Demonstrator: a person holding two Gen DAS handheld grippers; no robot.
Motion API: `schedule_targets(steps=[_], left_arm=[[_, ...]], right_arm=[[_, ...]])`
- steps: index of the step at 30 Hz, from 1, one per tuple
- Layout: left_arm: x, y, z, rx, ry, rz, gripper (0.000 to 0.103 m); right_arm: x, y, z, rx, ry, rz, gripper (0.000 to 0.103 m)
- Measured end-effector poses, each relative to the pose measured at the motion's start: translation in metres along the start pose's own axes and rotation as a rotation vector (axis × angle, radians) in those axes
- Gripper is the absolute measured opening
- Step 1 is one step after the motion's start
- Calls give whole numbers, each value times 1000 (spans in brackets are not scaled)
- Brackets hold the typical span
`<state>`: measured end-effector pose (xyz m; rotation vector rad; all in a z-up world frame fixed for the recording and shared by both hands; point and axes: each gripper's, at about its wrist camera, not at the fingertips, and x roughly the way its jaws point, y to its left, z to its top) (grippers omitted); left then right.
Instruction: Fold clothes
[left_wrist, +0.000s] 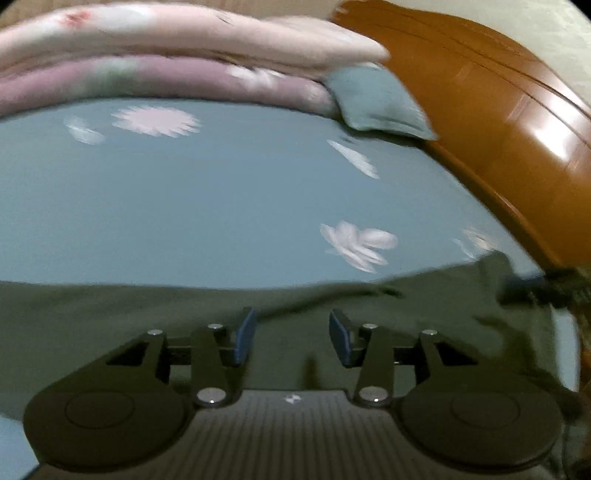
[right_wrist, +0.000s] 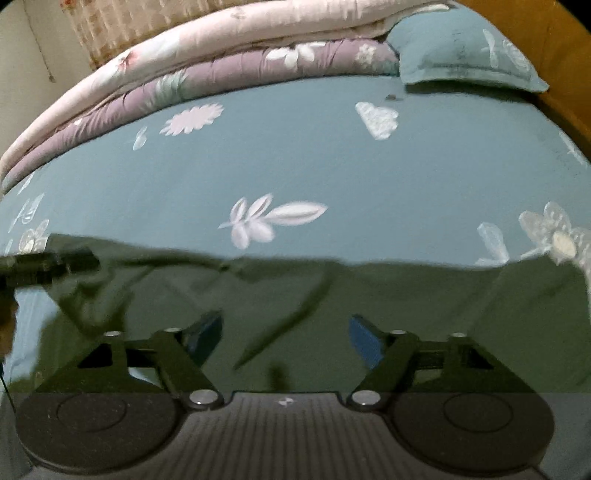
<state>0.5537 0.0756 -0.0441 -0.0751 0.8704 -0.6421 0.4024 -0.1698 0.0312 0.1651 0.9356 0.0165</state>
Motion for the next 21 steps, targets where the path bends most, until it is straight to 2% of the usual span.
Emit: schedule_targets(steps=[2, 4, 6, 11, 16, 18, 21], left_arm=[[12, -10, -8, -18, 34, -16, 45], [25, -9, -17, -63, 84, 21, 45], [26, -6, -29, -78, 68, 31, 47], [18, -6, -38, -115, 32, 55, 47], [12, -14, -36, -188, 34, 111, 45], [10, -26, -35, -185, 38, 146, 44], [14, -40, -44, -151, 60, 157, 48]], right_arm=[[-1, -13, 12, -40, 0, -22, 47], [0, -25, 24, -74, 0, -26, 36], [4, -34, 33, -111, -5, -23, 34], [35, -29, 49, -253, 28, 37, 16], [84, 11, 60, -464, 57, 165, 11], [98, 28, 62, -522, 50, 207, 11], [119, 44, 60, -590, 53, 268, 11]])
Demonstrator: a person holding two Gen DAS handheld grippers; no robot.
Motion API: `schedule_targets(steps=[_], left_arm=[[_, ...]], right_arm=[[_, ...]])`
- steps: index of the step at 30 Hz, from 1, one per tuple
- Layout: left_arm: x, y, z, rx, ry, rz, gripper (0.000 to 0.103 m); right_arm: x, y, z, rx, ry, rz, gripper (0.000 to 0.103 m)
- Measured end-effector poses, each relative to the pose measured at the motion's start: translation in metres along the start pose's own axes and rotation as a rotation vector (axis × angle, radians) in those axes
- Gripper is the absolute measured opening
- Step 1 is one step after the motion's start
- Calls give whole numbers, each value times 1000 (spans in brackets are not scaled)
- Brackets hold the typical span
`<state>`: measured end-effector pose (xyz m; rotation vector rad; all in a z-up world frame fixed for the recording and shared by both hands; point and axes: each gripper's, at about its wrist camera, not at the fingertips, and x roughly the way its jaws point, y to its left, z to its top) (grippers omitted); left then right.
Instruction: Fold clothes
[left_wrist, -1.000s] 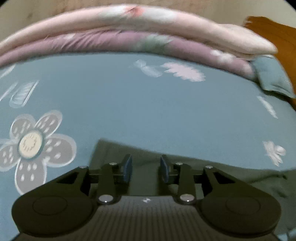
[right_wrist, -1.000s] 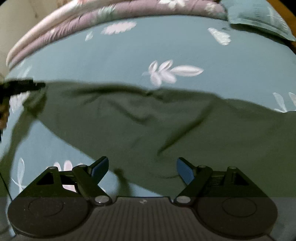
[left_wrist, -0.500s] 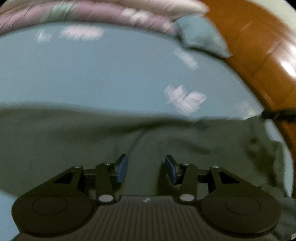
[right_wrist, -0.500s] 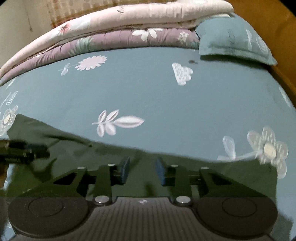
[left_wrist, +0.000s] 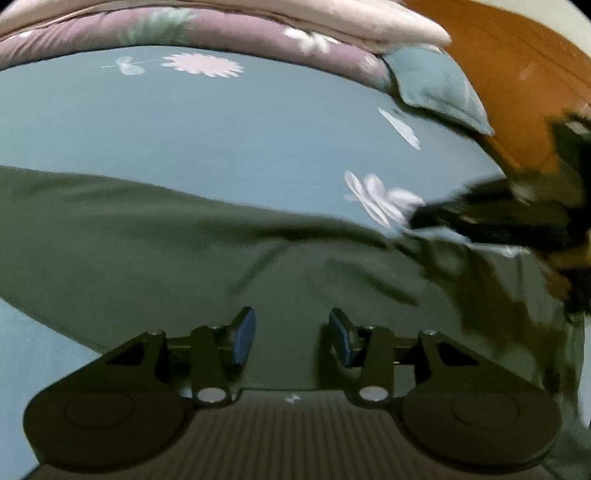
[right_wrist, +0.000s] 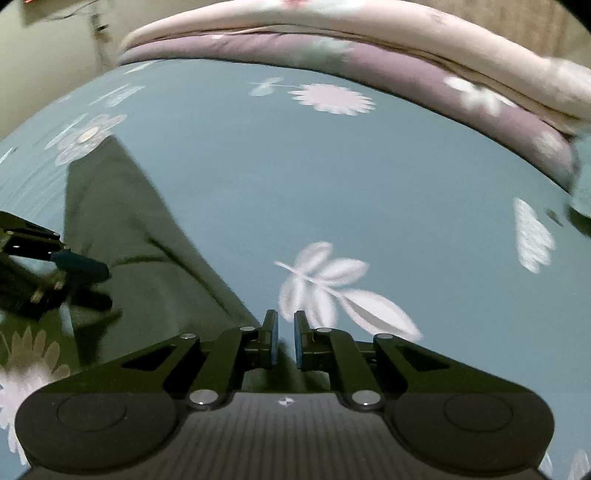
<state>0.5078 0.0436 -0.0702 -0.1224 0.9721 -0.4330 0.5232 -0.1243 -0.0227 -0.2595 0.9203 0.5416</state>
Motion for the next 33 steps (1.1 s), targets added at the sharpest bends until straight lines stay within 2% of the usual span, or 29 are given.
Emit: schedule_targets(steps=[3, 7, 10, 13, 16, 20, 23, 25, 27, 31, 33], left_arm=[[2, -1, -7, -15, -10, 11, 49], [1, 5, -6, -76, -18, -4, 51], [2, 3, -5, -46, -10, -2, 52], [3, 2, -5, -34, -14, -12, 58], [4, 0, -5, -34, -17, -14, 61], [4, -6, -5, -20, -4, 1, 61], [0, -14, -11, 40, 30, 22, 61], [-4, -19, -15, 91, 50, 33, 61], [-10, -24, -13, 136, 63, 39, 60], [-13, -29, 1, 144, -7, -15, 60], [-7, -31, 6, 145, -20, -36, 60]], right_arm=[[18, 7, -6, -56, 9, 32, 12], [21, 18, -16, -122, -21, 11, 13], [21, 26, -22, -167, -44, -13, 14], [21, 32, -25, -210, -50, -34, 14], [23, 38, -22, -240, -32, -23, 6], [23, 33, -14, -233, -23, -49, 2], [25, 12, -1, -128, -39, -155, 1], [16, -3, 3, -42, -51, -106, 1], [-1, -5, 4, -12, -63, -37, 2], [-20, 12, -5, 19, -5, 136, 10], [-17, 25, -15, 29, 44, 200, 10]])
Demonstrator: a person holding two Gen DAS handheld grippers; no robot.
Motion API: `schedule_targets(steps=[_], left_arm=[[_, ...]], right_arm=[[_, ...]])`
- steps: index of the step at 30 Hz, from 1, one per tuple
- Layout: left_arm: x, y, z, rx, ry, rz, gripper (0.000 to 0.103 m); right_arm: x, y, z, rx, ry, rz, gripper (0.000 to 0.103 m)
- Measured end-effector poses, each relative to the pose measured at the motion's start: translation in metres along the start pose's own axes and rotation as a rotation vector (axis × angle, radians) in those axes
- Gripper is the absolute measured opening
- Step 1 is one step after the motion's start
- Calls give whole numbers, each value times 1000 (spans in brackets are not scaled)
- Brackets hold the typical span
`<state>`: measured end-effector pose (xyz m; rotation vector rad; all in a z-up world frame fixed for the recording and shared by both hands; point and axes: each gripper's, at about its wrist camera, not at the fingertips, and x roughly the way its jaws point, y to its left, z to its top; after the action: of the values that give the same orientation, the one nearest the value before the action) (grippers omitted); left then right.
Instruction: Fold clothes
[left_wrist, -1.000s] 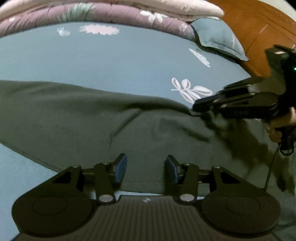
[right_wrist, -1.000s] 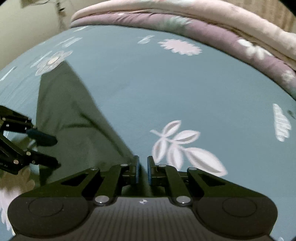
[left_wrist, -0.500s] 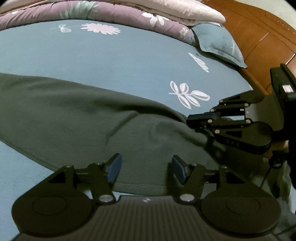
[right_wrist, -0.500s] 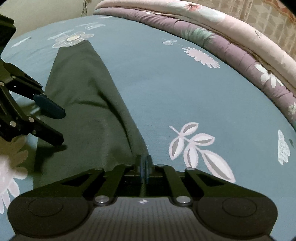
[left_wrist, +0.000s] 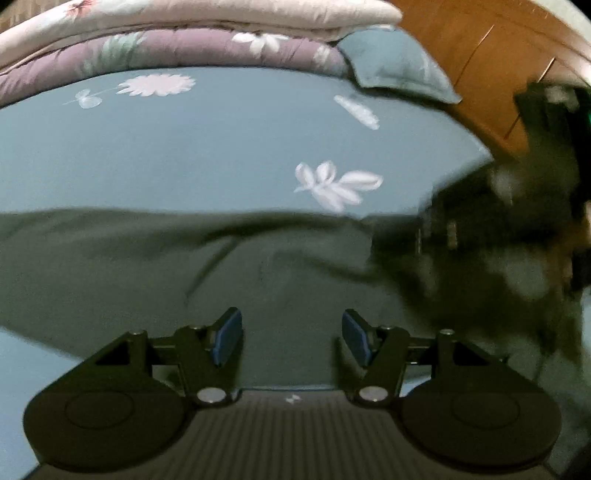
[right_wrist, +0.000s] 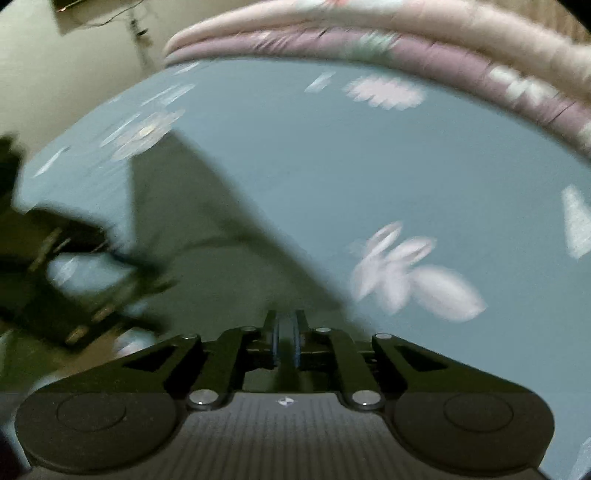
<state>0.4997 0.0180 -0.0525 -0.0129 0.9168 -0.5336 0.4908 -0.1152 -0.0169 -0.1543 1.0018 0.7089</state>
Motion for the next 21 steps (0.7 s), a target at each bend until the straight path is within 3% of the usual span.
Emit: schedule_targets(steps=[3, 9, 12, 15, 18, 21], left_arm=[[17, -2, -8, -4, 78, 19, 60], [1, -17, -33, 114, 105, 43, 67], [-2, -20, -22, 122, 91, 43, 67], [2, -24, -13, 121, 58, 34, 67], [16, -27, -22, 106, 121, 66, 67], [7, -31, -37, 120, 135, 58, 69]], right_arm=[[15, 14, -17, 19, 72, 16, 11], [12, 32, -53, 132, 128, 109, 13], [-4, 24, -47, 148, 109, 91, 14], [-21, 9, -42, 179, 61, 0, 20], [-17, 0, -53, 242, 111, -32, 22], [-16, 7, -66, 233, 124, -3, 28]])
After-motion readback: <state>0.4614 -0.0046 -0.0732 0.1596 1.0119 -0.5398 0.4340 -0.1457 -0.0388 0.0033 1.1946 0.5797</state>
